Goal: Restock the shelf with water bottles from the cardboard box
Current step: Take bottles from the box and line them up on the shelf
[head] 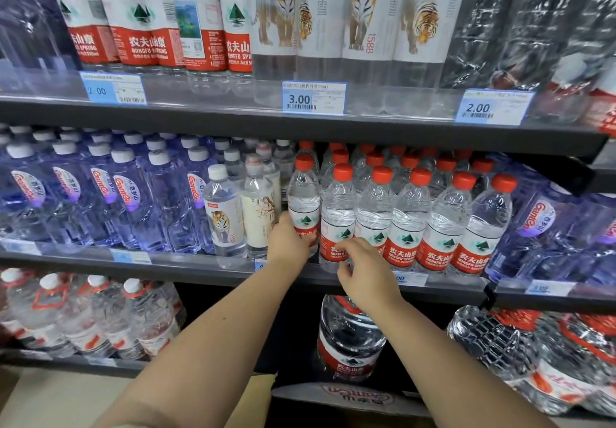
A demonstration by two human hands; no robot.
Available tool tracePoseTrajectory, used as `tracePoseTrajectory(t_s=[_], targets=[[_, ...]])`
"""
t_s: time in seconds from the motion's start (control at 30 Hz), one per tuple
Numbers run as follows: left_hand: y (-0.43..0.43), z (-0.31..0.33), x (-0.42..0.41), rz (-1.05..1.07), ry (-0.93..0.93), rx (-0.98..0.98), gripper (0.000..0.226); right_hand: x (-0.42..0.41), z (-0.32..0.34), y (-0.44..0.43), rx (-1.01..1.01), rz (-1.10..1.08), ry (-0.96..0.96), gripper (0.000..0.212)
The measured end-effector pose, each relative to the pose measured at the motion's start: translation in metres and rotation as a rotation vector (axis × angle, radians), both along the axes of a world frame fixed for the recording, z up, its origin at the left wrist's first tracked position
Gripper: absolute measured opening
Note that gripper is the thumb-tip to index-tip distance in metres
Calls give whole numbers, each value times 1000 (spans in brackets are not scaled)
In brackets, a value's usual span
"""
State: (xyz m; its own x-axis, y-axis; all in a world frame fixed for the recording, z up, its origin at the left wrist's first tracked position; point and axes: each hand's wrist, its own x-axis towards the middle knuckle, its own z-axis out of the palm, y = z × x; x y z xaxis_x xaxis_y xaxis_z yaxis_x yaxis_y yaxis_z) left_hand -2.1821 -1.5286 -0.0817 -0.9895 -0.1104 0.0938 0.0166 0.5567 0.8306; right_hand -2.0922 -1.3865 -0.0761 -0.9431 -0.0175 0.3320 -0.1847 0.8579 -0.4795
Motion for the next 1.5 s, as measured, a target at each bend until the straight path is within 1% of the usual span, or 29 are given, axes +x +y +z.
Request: tracePoseTrajectory(t_s=[0.23, 0.43, 0.57, 0.67, 0.73, 0.83, 0.93, 1.07, 1.17, 1.33, 1.5], targets=[[0, -3, -11, 76, 29, -66, 31, -5, 1, 3, -11, 26, 33, 33], [7, 2, -19, 67, -21, -218, 30, -7, -5, 3, -16, 27, 49, 32], [8, 5, -12, 39, -35, -203, 35, -3, -7, 1, 10, 19, 26, 33], [2, 13, 7, -9, 25, -212, 36, 5, -1, -1, 49, 18, 0, 34], [-5, 21, 25, -85, 85, -286, 41, 14, 10, -4, 89, 17, -33, 37], [-20, 43, 61, -189, 187, -445, 30, 31, 35, -11, 144, 10, -66, 37], [-42, 74, 102, -199, 291, -630, 27, 56, 65, -29, 156, 14, -33, 33], [-87, 108, 165, -96, 328, -878, 30, 97, 104, -76, 148, 123, 54, 35], [-135, 116, 215, 21, 298, -956, 34, 129, 117, -127, 162, 241, 84, 37], [-237, 99, 302, 274, 234, -949, 33, 179, 95, -225, 191, 470, 66, 40], [-340, 49, 384, 462, 7, -895, 36, 222, 37, -330, 236, 659, -51, 38]])
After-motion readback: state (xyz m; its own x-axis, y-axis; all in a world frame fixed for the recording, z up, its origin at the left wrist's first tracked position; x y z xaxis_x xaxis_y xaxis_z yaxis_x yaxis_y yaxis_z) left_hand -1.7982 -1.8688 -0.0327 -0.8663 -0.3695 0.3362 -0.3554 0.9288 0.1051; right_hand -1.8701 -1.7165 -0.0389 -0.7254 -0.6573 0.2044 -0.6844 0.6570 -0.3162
